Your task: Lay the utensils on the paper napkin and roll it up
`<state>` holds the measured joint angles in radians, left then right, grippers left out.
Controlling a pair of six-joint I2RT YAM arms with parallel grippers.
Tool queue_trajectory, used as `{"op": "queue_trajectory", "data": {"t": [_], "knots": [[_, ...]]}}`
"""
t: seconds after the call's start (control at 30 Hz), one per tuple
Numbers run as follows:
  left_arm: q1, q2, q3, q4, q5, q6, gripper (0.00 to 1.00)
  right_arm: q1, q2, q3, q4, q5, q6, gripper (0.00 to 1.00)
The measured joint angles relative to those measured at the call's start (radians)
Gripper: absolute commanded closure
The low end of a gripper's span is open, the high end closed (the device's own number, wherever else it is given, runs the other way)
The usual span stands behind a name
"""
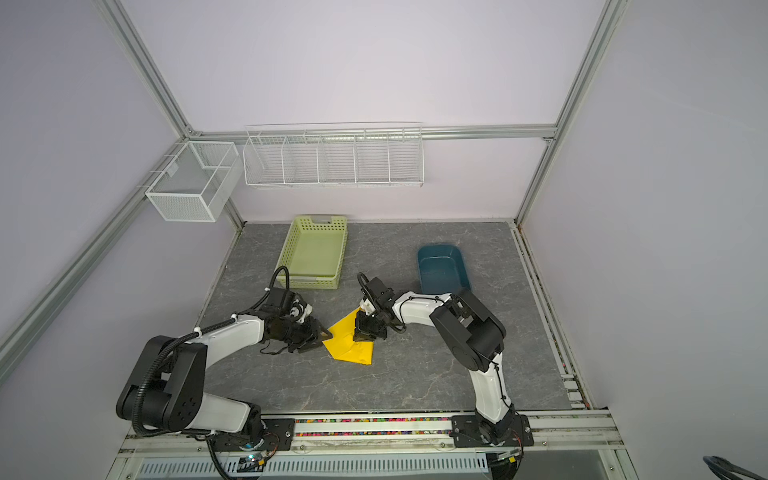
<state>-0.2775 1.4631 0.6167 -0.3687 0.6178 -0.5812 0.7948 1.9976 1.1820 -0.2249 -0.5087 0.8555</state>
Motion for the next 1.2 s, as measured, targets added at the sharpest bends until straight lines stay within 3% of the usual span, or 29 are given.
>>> {"op": "queue_trajectory", "data": {"t": [0.87, 1.2], "knots": [[0.027, 0.089, 0.013, 0.161, 0.130, -0.002, 0.48, 0.002, 0.000, 0.004, -0.008, 0.006, 0.000, 0.93], [-0.074, 0.049, -0.054, 0.238, 0.148, -0.074, 0.47, 0.003, 0.000, 0.008, -0.015, 0.011, 0.000, 0.93]]}}
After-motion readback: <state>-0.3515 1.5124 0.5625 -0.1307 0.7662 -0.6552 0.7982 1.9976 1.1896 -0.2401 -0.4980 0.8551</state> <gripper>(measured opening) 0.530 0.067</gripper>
